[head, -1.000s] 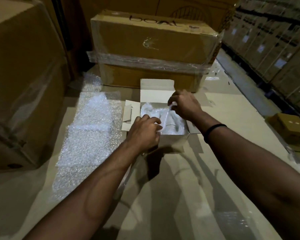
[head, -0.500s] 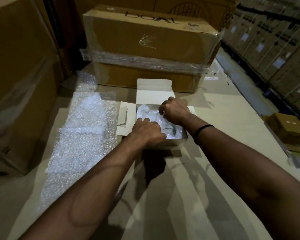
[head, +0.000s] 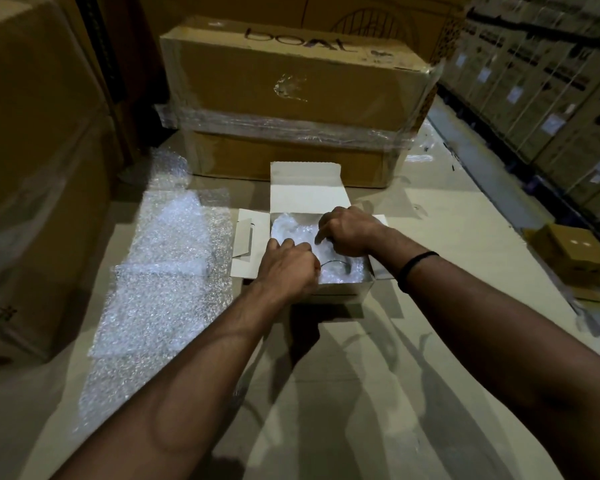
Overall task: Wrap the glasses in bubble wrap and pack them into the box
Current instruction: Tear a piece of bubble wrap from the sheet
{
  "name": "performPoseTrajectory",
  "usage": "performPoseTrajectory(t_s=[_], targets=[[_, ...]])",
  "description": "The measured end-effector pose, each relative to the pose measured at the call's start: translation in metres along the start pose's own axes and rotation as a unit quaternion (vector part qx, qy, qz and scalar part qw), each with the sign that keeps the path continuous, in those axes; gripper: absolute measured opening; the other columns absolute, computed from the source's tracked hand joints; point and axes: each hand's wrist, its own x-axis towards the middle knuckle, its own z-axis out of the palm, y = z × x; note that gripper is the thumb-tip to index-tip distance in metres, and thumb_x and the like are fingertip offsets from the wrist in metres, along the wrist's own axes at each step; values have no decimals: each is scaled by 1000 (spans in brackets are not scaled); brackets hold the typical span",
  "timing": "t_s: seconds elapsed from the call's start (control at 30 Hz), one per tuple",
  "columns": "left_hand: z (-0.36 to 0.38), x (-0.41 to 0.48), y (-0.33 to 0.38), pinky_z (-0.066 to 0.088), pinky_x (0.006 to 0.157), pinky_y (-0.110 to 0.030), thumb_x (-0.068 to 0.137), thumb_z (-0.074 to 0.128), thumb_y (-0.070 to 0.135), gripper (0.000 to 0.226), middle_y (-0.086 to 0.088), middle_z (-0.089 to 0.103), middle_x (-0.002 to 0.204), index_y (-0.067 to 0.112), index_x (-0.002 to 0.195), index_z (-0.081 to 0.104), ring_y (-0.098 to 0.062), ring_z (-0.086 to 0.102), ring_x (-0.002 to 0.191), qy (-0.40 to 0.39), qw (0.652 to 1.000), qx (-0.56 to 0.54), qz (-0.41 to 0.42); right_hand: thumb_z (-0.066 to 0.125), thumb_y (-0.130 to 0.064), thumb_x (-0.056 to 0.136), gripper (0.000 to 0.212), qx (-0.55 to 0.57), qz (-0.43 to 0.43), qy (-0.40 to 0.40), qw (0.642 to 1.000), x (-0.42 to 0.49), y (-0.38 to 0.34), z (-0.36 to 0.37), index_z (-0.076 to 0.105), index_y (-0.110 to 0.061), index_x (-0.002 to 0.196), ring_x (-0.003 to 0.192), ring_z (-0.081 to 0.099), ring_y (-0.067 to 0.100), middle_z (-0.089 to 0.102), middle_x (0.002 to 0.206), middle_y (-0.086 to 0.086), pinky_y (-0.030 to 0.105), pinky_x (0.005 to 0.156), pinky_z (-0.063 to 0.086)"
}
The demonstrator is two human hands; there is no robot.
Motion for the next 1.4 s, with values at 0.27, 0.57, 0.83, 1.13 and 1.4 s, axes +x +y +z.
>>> performPoseTrajectory(t_s=[0.27, 0.57, 0.83, 1.13, 1.4], targets=[[-4, -3, 4, 29, 96, -41, 90, 46, 42, 30, 0, 65, 109, 23, 101, 67, -20, 52, 104, 17, 999, -36, 9, 49, -13, 89, 43, -5, -5, 17, 1000, 4, -6, -14, 61, -35, 123, 124, 45, 23, 52, 139, -1, 37, 93, 39], [4, -4, 9, 26, 100, -47, 93, 15, 70, 75, -7, 65, 113, 21, 102, 71, -23, 48, 111, -75, 997, -11, -10, 44, -17, 91, 41, -2, 11, -36, 999, 3, -12, -13, 62, -34, 124, 126, 45, 23, 53, 138, -1, 39, 98, 40], [-1, -4, 10, 30, 93, -44, 93, 22, 70, 69, 0, 68, 92, 24, 83, 72, -22, 53, 99, 27, 999, -18, -7, 39, -21, 92, 46, 0, 49, -69, 996, 0, -7, -5, 54, -38, 132, 132, 43, 22, 47, 146, -4, 40, 103, 36], [0, -7, 12, 25, 97, -45, 93, 14, 72, 77, -5, 67, 101, 24, 96, 75, -24, 48, 112, -85, 995, -44, -12, 46, -16, 87, 42, 44, 93, 0, 995, -4, 0, -11, 59, -27, 126, 118, 55, 26, 59, 132, 3, 34, 85, 44], [4, -16, 2, 27, 88, -42, 91, 18, 73, 77, -1, 64, 77, 22, 71, 71, -20, 49, 99, -54, 998, -25, 3, 41, -18, 94, 41, -1, 91, -29, 995, -1, 1, 7, 57, -30, 130, 123, 52, 23, 56, 136, -1, 41, 98, 39]])
